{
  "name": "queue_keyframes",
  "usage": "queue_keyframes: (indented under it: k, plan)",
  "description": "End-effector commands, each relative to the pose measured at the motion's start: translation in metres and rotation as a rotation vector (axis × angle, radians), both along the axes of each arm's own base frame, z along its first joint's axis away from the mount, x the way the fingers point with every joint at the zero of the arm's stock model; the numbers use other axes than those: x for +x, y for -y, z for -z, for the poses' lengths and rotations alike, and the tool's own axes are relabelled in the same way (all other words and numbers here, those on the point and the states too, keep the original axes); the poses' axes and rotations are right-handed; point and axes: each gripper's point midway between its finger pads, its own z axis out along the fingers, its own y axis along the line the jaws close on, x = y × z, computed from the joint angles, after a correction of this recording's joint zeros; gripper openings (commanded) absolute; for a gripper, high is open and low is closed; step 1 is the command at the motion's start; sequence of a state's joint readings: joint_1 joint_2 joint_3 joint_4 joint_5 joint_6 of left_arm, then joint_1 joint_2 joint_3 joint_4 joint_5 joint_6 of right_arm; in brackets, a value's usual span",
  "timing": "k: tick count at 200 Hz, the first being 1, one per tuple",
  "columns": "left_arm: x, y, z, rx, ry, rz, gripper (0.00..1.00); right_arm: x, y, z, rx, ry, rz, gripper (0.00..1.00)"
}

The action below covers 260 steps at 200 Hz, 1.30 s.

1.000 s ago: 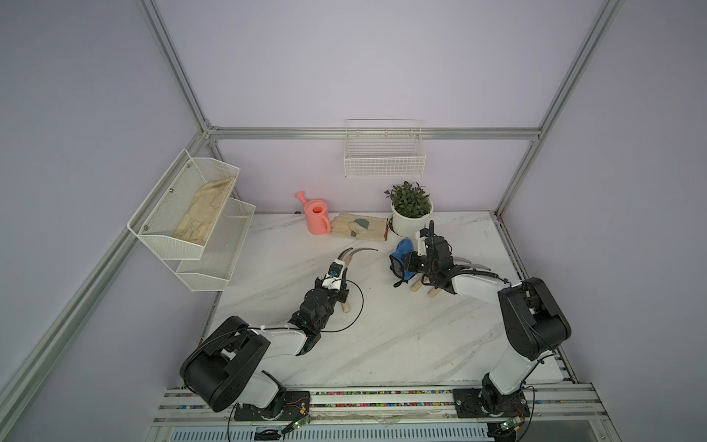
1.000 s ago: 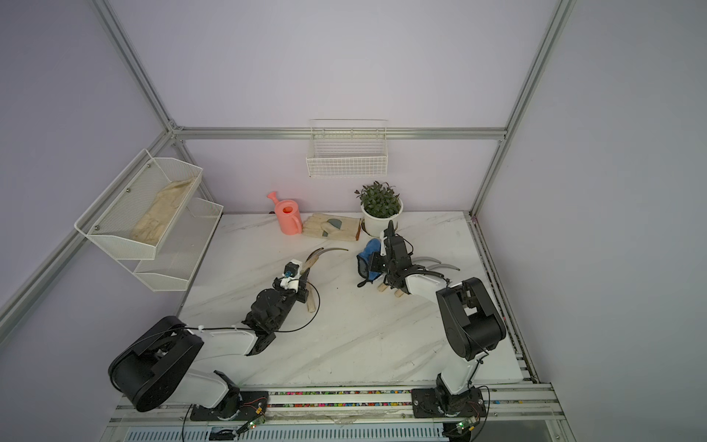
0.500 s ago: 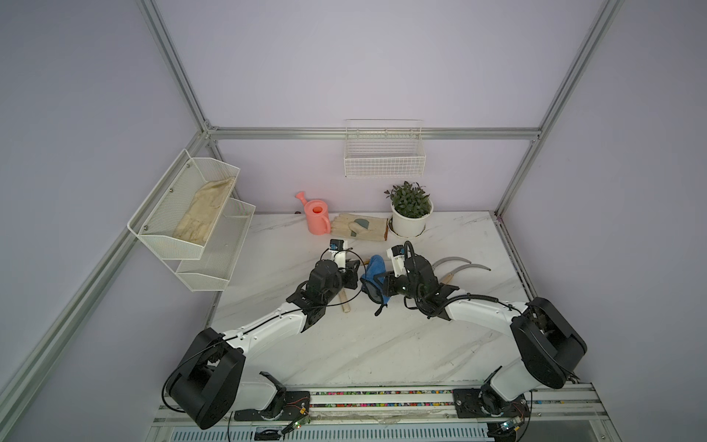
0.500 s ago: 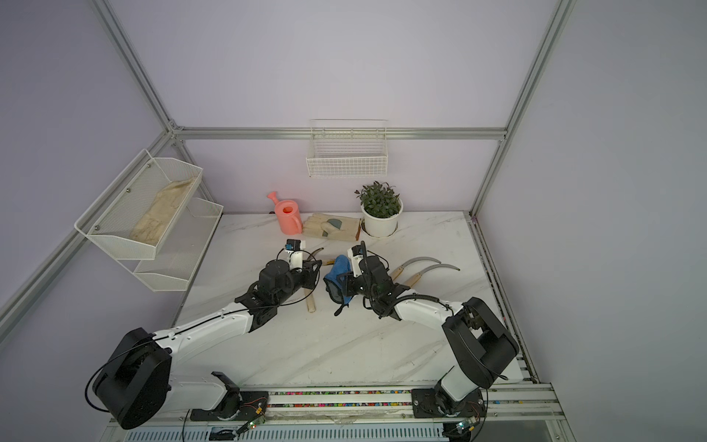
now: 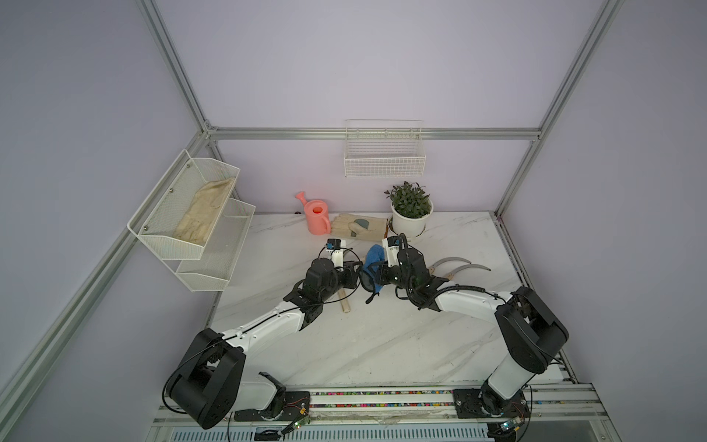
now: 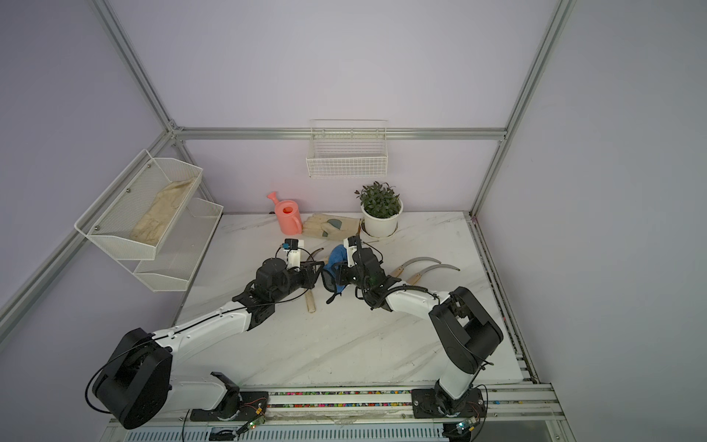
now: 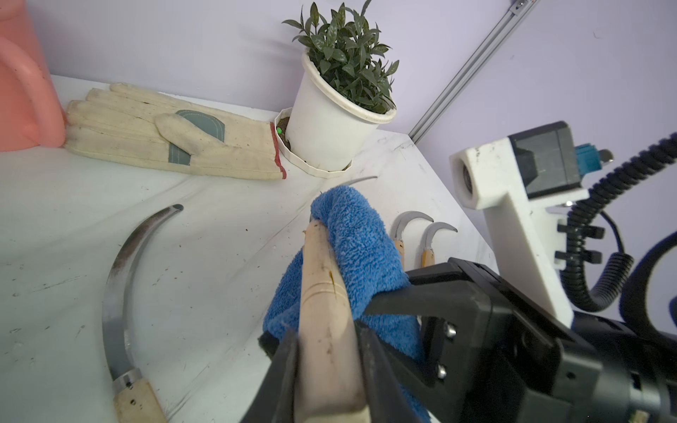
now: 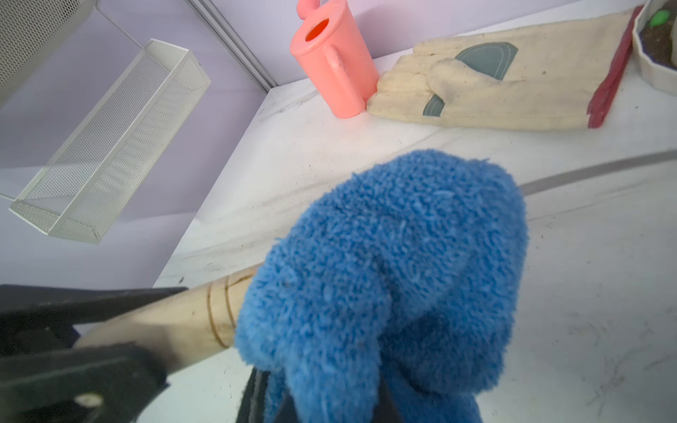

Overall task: Wipe small sickles with rags
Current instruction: Adjust the small sickle.

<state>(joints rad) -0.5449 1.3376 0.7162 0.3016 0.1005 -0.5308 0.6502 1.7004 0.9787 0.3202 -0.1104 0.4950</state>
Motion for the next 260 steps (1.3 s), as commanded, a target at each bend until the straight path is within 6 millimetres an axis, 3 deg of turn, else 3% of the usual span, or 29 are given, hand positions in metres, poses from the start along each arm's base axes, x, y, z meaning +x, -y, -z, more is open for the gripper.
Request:
queue_keyframes:
  k: [1,54,67,72,87,147,230,260]
  plan:
    - [-0.035,0.046,-0.020,-0.123,0.016,0.270,0.00,0.024,-0.009,-0.035,0.031,0.112,0.025,0.00]
    - [-0.043,0.066,-0.011,-0.123,-0.016,0.358,0.00,0.044,-0.026,-0.053,0.004,0.175,-0.006,0.00]
    - [-0.045,0.070,-0.014,-0.127,-0.010,0.372,0.00,0.043,-0.031,-0.057,0.007,0.185,-0.033,0.00]
    - [-0.043,0.074,-0.001,-0.113,-0.041,0.378,0.00,0.042,-0.033,-0.058,0.009,0.190,-0.045,0.00]
    - [-0.044,0.080,0.003,-0.112,-0.052,0.398,0.00,0.039,-0.036,-0.064,0.016,0.209,-0.067,0.00]
    - [-0.052,0.108,0.004,-0.115,-0.066,0.497,0.00,0.033,-0.050,-0.070,0.011,0.252,-0.129,0.00]
    - [-0.058,0.123,0.003,-0.134,-0.087,0.567,0.00,0.019,-0.065,-0.077,0.008,0.306,-0.210,0.00]
    - [-0.049,0.118,0.008,-0.145,-0.096,0.513,0.00,0.019,-0.057,-0.072,-0.001,0.298,-0.173,0.00]
